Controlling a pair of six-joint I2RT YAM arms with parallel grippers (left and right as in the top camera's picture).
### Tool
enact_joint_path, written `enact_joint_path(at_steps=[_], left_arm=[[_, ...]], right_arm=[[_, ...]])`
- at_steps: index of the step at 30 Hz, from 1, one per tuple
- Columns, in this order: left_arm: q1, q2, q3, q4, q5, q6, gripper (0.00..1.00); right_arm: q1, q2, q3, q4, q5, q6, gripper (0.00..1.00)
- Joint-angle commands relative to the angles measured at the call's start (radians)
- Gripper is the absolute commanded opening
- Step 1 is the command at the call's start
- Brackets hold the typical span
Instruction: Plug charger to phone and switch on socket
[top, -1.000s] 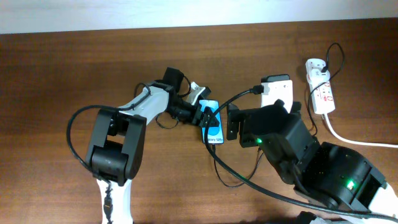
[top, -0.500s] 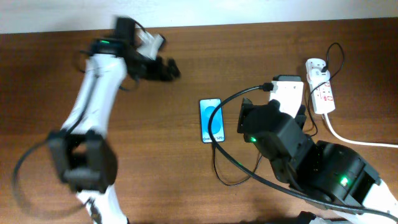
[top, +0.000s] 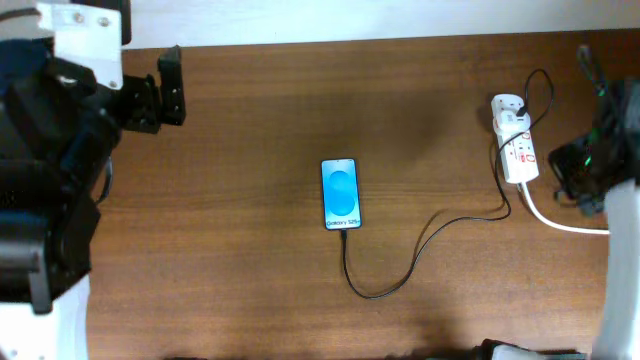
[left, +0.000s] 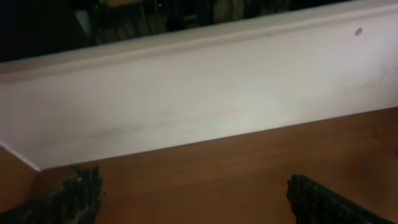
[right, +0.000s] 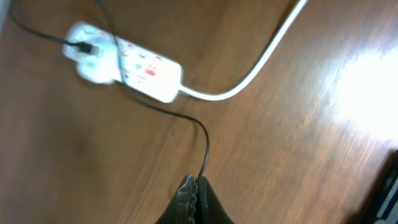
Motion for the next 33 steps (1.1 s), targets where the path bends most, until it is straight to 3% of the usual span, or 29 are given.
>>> enact_joint_path(at_steps=[1, 7, 11, 23, 33], left_arm=[[0.029, -0.021, -0.001, -0.029, -0.021, 0.027, 0.99], [0.029, -0.02, -0.001, -0.016, -0.021, 0.027, 0.99], [0.029, -0.02, -0.001, -0.014, -0.021, 0.027, 0.99], [0.029, -0.012, -0.001, -0.009, -0.05, 0.035, 0.99], [0.029, -0.01, -0.001, -0.004, -0.05, 0.042, 0.99]], right_arm=[[-0.104, 0.227, 0.074, 0.038, -0.255, -0.105, 0.04], [-0.123, 0.669, 0.441, 0.027, -0.322, -0.104, 0.04], [-0.122, 0.774, 0.462, 0.097, -0.385, -0.103, 0.04], [-0.068, 0.852, 0.462, 0.274, -0.377, -0.039, 0.04], [-0.069, 0.855, 0.461, 0.296, -0.328, -0.032, 0.04]])
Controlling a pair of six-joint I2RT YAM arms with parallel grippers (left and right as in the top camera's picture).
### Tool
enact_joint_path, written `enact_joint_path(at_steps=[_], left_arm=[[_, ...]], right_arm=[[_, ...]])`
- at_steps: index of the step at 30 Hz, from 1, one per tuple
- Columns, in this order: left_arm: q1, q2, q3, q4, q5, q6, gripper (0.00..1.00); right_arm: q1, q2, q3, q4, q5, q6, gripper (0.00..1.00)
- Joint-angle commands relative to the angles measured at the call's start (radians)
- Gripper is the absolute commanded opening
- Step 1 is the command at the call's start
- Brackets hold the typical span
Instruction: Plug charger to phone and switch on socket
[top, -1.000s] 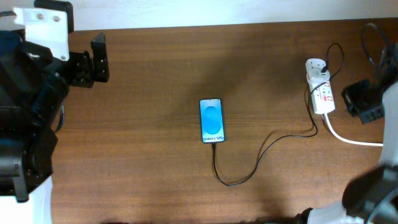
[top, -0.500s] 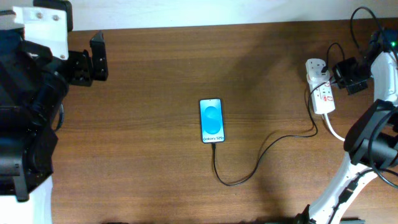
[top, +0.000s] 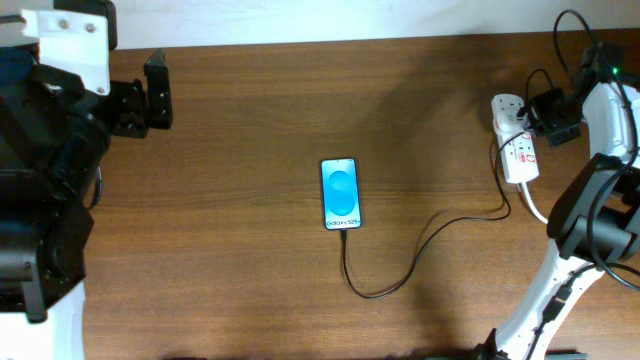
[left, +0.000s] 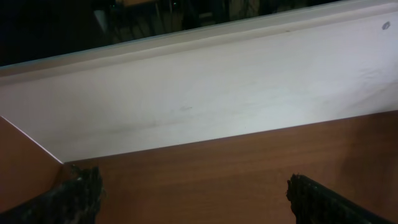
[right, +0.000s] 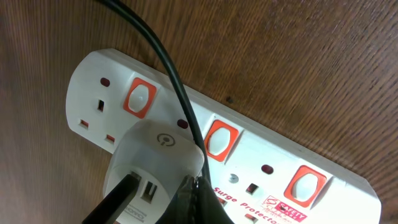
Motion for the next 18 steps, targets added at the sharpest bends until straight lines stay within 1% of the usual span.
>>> enact_joint_path(at_steps=[1, 4, 8, 12, 14, 16, 18], left_arm=[[0.005, 0.003, 0.0, 0.01, -0.011, 0.017, 0.99], [0.005, 0.003, 0.0, 0.01, -0.011, 0.017, 0.99], [0.005, 0.003, 0.0, 0.021, -0.011, 0.017, 0.99], [0.005, 0.003, 0.0, 0.026, -0.011, 0.017, 0.99], [0.005, 0.003, 0.0, 0.055, -0.011, 0.016, 0.99], [0.005, 0.003, 0.0, 0.072, -0.011, 0.016, 0.99], [0.005, -0.001, 0.0, 0.078, -0.005, 0.015, 0.99]], right_arm=[[0.012, 0.021, 0.019, 0.01, 0.029, 0.01, 0.04], [0.023, 0.055, 0.019, 0.004, 0.036, 0.01, 0.04], [0.072, 0.157, 0.019, 0.002, 0.035, 0.005, 0.04], [0.092, 0.142, 0.023, -0.026, 0.07, -0.035, 0.04], [0.062, 0.06, 0.029, -0.125, 0.193, -0.035, 0.04], [0.026, -0.072, 0.03, -0.204, 0.305, -0.035, 0.04], [0.001, -0.221, 0.03, -0.248, 0.394, -0.036, 0.04]])
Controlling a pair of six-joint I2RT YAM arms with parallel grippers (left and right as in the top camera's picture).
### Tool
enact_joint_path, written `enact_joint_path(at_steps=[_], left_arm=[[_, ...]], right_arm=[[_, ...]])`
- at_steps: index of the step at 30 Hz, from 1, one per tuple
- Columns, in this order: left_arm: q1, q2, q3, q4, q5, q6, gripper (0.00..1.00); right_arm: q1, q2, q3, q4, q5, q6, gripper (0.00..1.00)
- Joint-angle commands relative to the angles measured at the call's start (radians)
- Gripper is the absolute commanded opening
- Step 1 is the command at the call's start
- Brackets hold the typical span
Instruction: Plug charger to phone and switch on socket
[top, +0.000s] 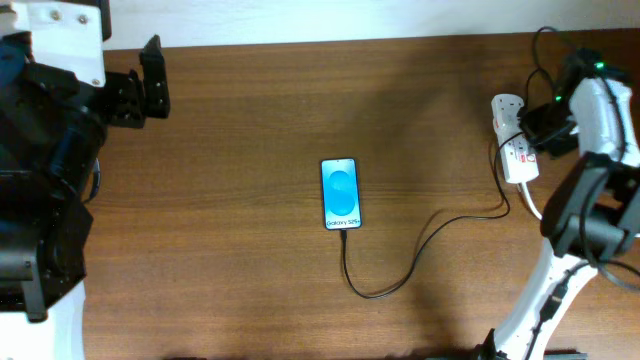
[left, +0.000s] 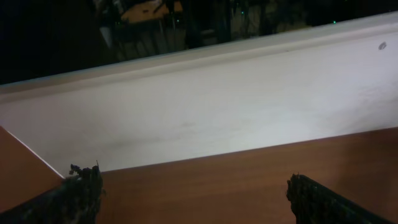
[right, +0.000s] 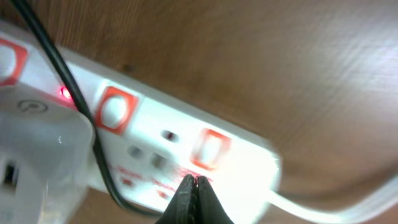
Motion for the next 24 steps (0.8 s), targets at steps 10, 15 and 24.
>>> enact_joint_path(at_steps=[10, 15, 24], left_arm=[[0.004, -0.216, -0.006, 0.005, 0.165, 0.005, 0.99], [-0.031, -0.412, -0.139, 0.12, 0.339, 0.005, 0.99], [-0.227, -0.713, -0.576, 0.508, 0.338, 0.005, 0.99]], right_arm=[[-0.032, -1.118, 0.007, 0.278, 0.186, -0.084, 0.04], [0.006, -1.374, 0.007, 0.346, 0.134, -0.249, 0.04], [0.097, -1.895, -0.354, 0.486, -0.085, -0.255, 0.04]])
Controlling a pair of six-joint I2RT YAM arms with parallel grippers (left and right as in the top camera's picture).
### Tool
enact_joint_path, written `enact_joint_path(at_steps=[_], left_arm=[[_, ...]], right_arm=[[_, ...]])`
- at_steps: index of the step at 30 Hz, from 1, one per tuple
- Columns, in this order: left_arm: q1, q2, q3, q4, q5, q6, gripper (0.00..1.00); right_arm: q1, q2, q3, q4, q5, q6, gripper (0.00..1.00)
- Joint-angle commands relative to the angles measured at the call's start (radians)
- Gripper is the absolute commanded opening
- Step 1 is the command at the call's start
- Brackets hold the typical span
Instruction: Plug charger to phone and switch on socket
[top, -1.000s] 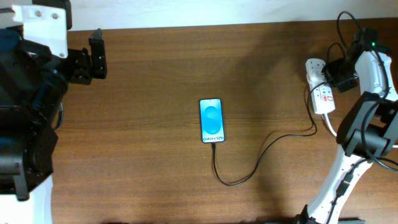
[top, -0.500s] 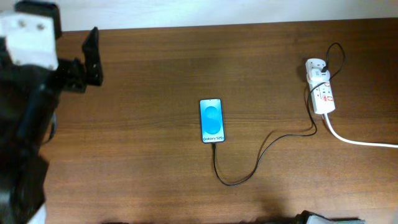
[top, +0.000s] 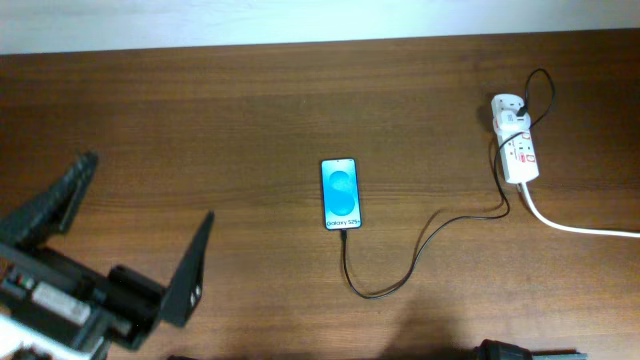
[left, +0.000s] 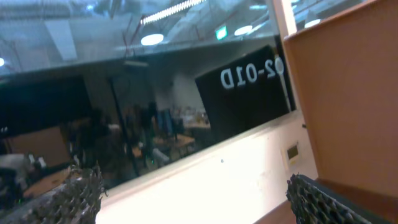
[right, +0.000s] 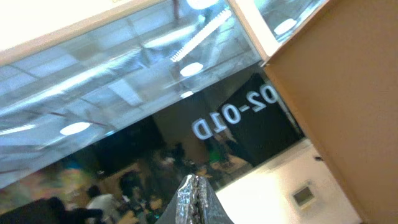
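Note:
The phone (top: 340, 194) lies face up mid-table with its blue screen lit. A thin black cable (top: 400, 280) runs from its near end to the white charger adapter (top: 509, 108), plugged into the white power strip (top: 520, 155) at the far right. My left gripper (top: 148, 188) hovers open and empty over the front left of the table, its fingers (left: 78, 199) wide apart against the room. My right gripper (right: 194, 186) is shut on nothing and points up at the room. It does not appear in the overhead view.
The strip's thick white cord (top: 575, 226) leaves over the right table edge. Both wrist views face windows and a wall, not the brown table (top: 200, 110).
My right gripper was shut just over the strip's switches and is now away, aimed at the room. My left gripper has moved from the back left edge to the front left.
My right gripper hung shut above the table beside the strip. Then it was close over the orange switch next to the adapter. After that a red light glowed by that switch. Now both arms are away from the strip; the phone stayed plugged in throughout.

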Motion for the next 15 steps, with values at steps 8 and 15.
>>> enact_joint_path(at_steps=[8, 15], left_arm=[[-0.03, -0.055, -0.028, 0.033, 0.01, 0.005, 0.99], [-0.03, -0.055, -0.028, -0.191, 0.01, 0.006, 0.99]], right_arm=[[0.009, -0.42, -0.39, 0.169, -0.55, 0.166, 0.04], [0.196, -0.485, -0.483, 0.187, -0.54, 0.166, 0.15]])
